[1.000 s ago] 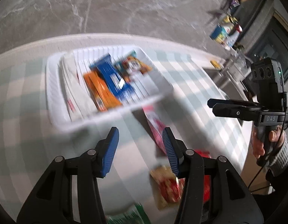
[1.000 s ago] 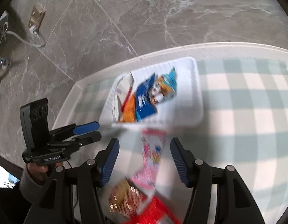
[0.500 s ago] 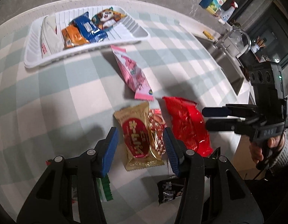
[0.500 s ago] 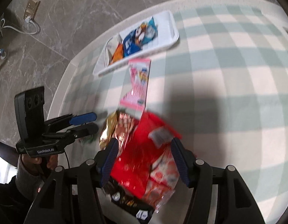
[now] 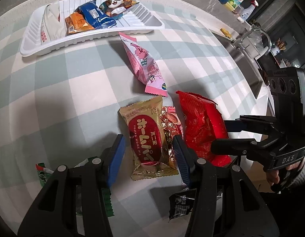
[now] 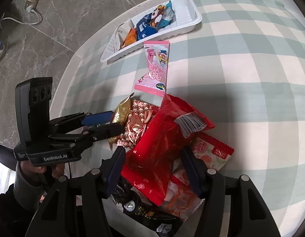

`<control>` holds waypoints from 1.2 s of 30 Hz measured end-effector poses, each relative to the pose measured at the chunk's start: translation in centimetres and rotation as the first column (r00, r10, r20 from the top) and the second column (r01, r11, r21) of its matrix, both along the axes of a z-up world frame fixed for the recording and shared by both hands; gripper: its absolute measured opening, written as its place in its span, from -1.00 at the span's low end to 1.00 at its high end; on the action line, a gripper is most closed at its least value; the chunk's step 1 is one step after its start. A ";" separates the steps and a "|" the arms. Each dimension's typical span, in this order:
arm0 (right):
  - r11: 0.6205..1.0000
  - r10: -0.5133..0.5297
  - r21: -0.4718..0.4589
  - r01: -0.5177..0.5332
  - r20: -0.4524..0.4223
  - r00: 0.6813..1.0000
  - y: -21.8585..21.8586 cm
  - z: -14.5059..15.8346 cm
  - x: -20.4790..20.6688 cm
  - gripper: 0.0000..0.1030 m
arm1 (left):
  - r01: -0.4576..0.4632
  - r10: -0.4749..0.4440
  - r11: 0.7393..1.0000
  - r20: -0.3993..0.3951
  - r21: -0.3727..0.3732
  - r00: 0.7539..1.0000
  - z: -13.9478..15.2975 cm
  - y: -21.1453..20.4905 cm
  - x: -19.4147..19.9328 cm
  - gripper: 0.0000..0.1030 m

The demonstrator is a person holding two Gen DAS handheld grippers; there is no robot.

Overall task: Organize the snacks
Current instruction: 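Grasp the gold bun packet with the left tool while the right tool grasps the red bag, then carry the gold bun packet and red bag over the white tray and lower them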

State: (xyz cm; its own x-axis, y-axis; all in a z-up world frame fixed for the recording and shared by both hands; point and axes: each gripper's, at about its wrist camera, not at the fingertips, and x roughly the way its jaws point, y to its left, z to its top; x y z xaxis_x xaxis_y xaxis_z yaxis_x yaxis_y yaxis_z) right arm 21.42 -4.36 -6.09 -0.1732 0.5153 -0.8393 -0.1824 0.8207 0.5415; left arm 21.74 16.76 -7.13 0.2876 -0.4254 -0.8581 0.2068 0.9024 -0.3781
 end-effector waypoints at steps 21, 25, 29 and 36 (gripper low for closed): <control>1.000 0.007 -0.005 -0.007 -0.004 1.000 1.0 -2.0 1.0 -0.22 | 0.003 -0.003 0.999 0.014 -0.037 1.000 -1.0 0.1 0.3 -0.42; 0.996 -0.061 0.058 0.064 -0.051 0.997 -0.4 -2.3 1.5 -0.29 | -0.021 0.023 0.997 0.022 -0.071 0.999 -0.7 1.0 0.2 -0.43; 0.986 -0.127 0.102 0.136 -0.088 0.988 -1.9 -2.4 2.0 -0.30 | -0.047 0.050 0.993 0.025 -0.110 0.998 -0.1 2.1 0.3 -0.43; 0.972 -0.182 0.132 0.195 -0.100 0.978 -3.4 -2.0 2.8 -0.30 | -0.096 0.102 0.985 0.031 -0.142 0.994 0.8 3.7 0.8 -0.43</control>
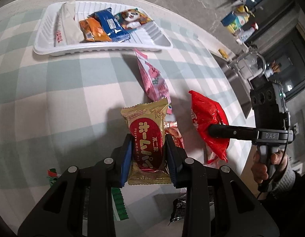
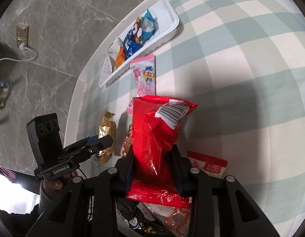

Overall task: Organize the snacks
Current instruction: 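Carry the gold bun packet and red bag over the white tray and lower them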

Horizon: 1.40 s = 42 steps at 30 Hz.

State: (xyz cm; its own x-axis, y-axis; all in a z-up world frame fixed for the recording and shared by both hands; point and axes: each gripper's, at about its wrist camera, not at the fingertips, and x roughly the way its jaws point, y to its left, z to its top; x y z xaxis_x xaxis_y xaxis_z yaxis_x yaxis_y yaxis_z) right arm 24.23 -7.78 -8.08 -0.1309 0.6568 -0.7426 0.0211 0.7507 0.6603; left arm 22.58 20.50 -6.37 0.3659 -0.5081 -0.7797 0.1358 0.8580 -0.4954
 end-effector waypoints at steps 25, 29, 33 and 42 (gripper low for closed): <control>1.000 -0.019 0.008 0.018 0.075 0.997 1.5 1.2 7.3 -0.30 | -0.120 0.123 0.991 0.069 -0.051 0.990 3.7 5.9 4.8 -0.43; 1.000 -0.012 -0.003 0.012 0.095 0.995 1.9 1.2 9.1 -0.30 | -0.130 0.133 0.991 0.080 -0.043 0.988 4.2 6.5 5.9 -0.43; 1.000 -0.011 -0.014 0.013 0.110 0.994 2.4 0.9 11.0 -0.30 | -0.137 0.140 0.990 0.092 -0.037 0.986 4.6 7.2 7.4 -0.43; 0.999 0.005 -0.035 0.000 0.130 0.992 3.3 -0.6 14.7 -0.30 | -0.154 0.155 0.988 0.096 -0.018 0.983 4.5 7.9 10.8 -0.43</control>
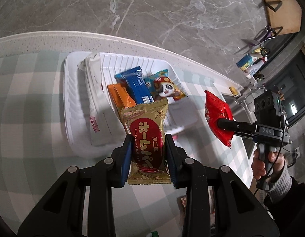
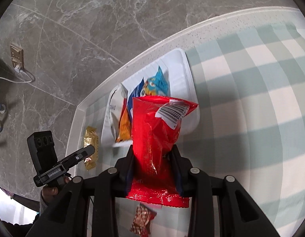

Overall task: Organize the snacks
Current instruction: 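Carry the gold bun packet and red bag over the white tray and lower them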

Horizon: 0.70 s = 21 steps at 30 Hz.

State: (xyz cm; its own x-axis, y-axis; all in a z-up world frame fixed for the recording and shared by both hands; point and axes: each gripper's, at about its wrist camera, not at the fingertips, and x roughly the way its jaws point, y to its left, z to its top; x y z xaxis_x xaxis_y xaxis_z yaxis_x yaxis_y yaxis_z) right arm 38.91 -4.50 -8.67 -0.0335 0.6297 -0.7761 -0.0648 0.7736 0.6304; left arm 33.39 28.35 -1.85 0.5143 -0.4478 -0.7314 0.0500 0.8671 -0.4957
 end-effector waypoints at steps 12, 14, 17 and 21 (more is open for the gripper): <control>1.000 0.000 0.003 0.000 -0.010 1.000 1.8 -2.7 4.4 -0.30 | -0.028 0.028 0.999 -0.008 0.020 1.000 -0.7 0.9 3.5 -0.43; 1.000 -0.001 0.006 0.001 -0.013 1.000 2.0 -3.2 5.0 -0.30 | -0.031 0.031 0.999 -0.008 0.023 0.999 -0.8 1.0 4.1 -0.43; 1.000 0.000 0.013 0.000 -0.016 1.000 2.4 -3.7 5.9 -0.30 | -0.034 0.034 0.999 -0.008 0.032 0.999 -0.9 1.1 5.0 -0.43; 1.000 0.006 0.017 -0.005 -0.016 1.000 2.7 -4.2 6.8 -0.30 | -0.037 0.038 0.998 -0.008 0.043 0.999 -1.2 1.2 6.0 -0.43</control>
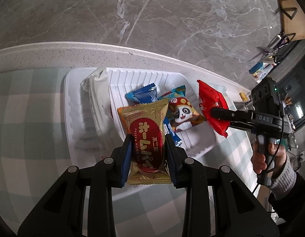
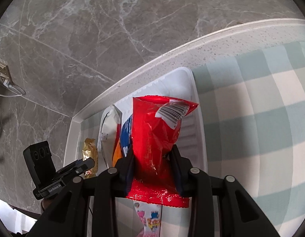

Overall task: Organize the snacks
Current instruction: 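Carry the gold bun packet and red bag over the white tray and lower them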

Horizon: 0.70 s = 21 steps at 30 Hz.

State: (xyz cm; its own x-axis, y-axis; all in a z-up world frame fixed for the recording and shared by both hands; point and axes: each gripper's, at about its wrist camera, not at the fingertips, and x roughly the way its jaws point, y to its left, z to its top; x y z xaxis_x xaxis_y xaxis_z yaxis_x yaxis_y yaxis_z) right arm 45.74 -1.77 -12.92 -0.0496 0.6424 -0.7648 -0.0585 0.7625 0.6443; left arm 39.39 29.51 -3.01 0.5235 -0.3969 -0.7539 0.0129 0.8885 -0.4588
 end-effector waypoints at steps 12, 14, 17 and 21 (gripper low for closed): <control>0.999 0.029 -0.018 -0.029 -0.014 0.999 1.0 -2.4 1.1 -0.24 | -0.024 0.027 0.995 -0.021 0.096 0.999 -1.6 -0.8 2.6 -0.40; 0.998 0.049 -0.044 -0.050 -0.012 0.999 1.4 -2.6 1.0 -0.13 | -0.022 0.025 0.994 -0.024 0.105 0.999 -1.8 -1.2 2.8 -0.31; 0.993 0.082 -0.087 -0.082 0.001 0.997 1.8 -2.5 0.5 -0.08 | -0.010 0.012 0.989 -0.015 0.150 1.000 -1.7 -2.1 2.9 -0.19; 0.985 0.116 -0.130 -0.112 0.026 0.993 2.0 -1.7 0.1 0.06 | -0.009 0.009 0.981 0.000 0.192 1.000 -1.3 -2.7 2.9 -0.12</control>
